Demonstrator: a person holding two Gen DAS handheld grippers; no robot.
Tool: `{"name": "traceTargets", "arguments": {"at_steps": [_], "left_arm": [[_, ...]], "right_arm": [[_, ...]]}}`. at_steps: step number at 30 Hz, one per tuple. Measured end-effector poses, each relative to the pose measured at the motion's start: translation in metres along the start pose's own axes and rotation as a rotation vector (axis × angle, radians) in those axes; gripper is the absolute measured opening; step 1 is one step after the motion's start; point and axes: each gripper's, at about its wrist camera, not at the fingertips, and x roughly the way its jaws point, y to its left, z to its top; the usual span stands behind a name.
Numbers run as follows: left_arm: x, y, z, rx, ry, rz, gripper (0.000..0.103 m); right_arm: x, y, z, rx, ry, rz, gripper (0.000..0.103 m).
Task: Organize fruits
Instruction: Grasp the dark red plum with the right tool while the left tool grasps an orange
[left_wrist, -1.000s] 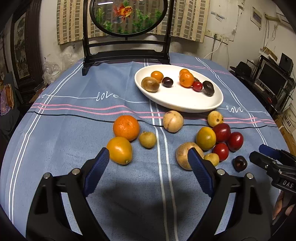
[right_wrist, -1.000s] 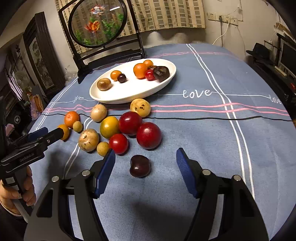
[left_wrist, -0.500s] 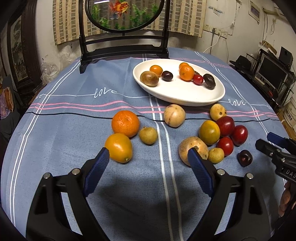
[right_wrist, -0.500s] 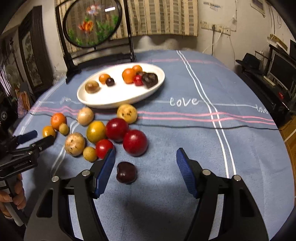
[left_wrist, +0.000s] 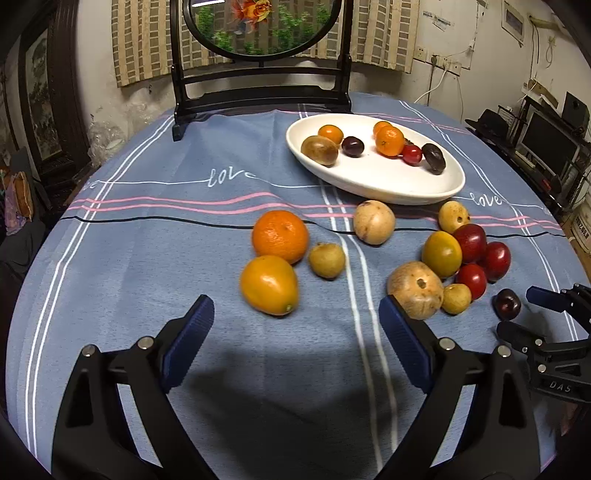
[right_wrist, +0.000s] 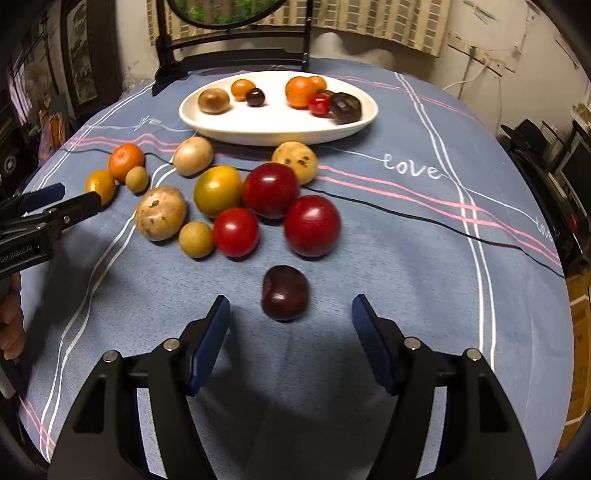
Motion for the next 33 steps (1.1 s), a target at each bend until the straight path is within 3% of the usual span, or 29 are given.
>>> {"name": "traceTargets", "arguments": {"at_steps": [1,4,8,10,21,23,25,32,33], "left_arm": [[-0.001,0.001,-0.001,0.004,-0.002,0.004,0.094],[-0.001,0.003,-0.003,0.009,-0.003,0.008,0.095],[-0.003,0.008,-0.007,0.014,0.003,0.006,0.097],[-0.002,0.010,-0.009,0.021,0.011,0.012,0.097],[0.015,0.018,-0.006,0.020,0.063,0.049,0.095],[0.019,0.011,-0.004,0.051,0.069,0.056,0.080],[0.026,0.007,-0.002,0.073,0.094,0.060,0.053],[0.041,0.012,0.006,0.025,0.140,0.031,0.049],[0.042,0.013,0.007,0.022,0.136,0.032,0.044]], "right_arm": [[0.001,0.002,0.001,-0.008,0.002,-0.004,0.068],[0.010,0.005,0.004,-0.014,0.033,0.002,0.046],[0.015,0.004,0.007,-0.004,0.034,0.015,0.043],[0.014,-0.002,0.007,0.021,0.020,0.014,0.031],[0.011,-0.017,0.000,0.088,-0.007,0.088,0.028],[0.010,-0.016,-0.002,0.083,-0.013,0.085,0.028],[0.009,-0.015,-0.002,0.080,-0.014,0.084,0.028],[0.010,-0.017,-0.002,0.086,-0.012,0.093,0.028],[0.009,-0.017,-0.002,0.086,-0.012,0.093,0.028]]}}
